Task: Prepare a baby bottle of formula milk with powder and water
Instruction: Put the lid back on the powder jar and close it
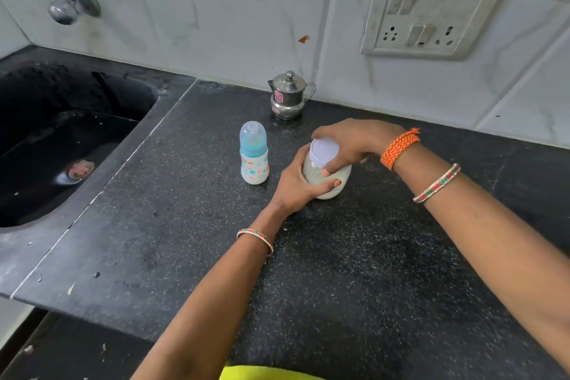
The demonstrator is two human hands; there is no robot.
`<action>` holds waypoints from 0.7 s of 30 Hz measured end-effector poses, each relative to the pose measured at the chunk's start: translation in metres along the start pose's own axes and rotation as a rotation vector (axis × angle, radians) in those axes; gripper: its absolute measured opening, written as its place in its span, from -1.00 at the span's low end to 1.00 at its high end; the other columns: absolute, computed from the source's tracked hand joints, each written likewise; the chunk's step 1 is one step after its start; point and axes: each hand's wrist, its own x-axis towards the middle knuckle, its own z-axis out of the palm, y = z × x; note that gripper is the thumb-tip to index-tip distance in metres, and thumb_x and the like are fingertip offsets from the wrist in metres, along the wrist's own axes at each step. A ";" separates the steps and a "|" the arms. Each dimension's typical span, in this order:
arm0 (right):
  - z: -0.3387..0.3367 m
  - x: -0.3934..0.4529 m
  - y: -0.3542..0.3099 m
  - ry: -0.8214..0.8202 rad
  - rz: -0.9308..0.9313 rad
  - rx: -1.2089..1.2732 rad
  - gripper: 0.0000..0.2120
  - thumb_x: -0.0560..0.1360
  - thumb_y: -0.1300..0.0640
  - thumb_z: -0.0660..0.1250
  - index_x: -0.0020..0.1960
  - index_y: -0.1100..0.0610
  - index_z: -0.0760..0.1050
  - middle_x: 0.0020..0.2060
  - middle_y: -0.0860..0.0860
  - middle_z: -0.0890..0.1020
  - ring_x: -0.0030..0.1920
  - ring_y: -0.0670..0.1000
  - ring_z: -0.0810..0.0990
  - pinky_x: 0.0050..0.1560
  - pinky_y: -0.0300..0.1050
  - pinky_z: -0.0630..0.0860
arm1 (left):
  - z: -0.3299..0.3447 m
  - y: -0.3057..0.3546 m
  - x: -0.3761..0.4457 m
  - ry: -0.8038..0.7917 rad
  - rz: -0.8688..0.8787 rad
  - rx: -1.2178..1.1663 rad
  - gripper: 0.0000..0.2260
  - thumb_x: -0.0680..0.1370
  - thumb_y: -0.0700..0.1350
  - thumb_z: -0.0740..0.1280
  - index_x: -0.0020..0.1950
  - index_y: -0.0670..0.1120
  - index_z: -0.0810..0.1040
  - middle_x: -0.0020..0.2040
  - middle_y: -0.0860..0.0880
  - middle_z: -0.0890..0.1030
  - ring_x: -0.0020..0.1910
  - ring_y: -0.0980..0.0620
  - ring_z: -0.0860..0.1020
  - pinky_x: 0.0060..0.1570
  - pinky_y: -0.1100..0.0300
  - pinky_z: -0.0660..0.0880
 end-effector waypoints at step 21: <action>-0.012 0.011 0.018 0.055 -0.377 0.104 -0.31 0.22 0.35 0.48 0.17 -0.21 0.39 0.18 -0.05 0.44 0.12 0.06 0.46 0.02 0.14 0.58 | -0.005 0.000 0.005 -0.038 -0.023 -0.003 -0.30 0.29 0.02 0.58 0.32 0.16 0.30 0.26 0.13 0.50 0.23 0.14 0.48 0.20 0.26 0.41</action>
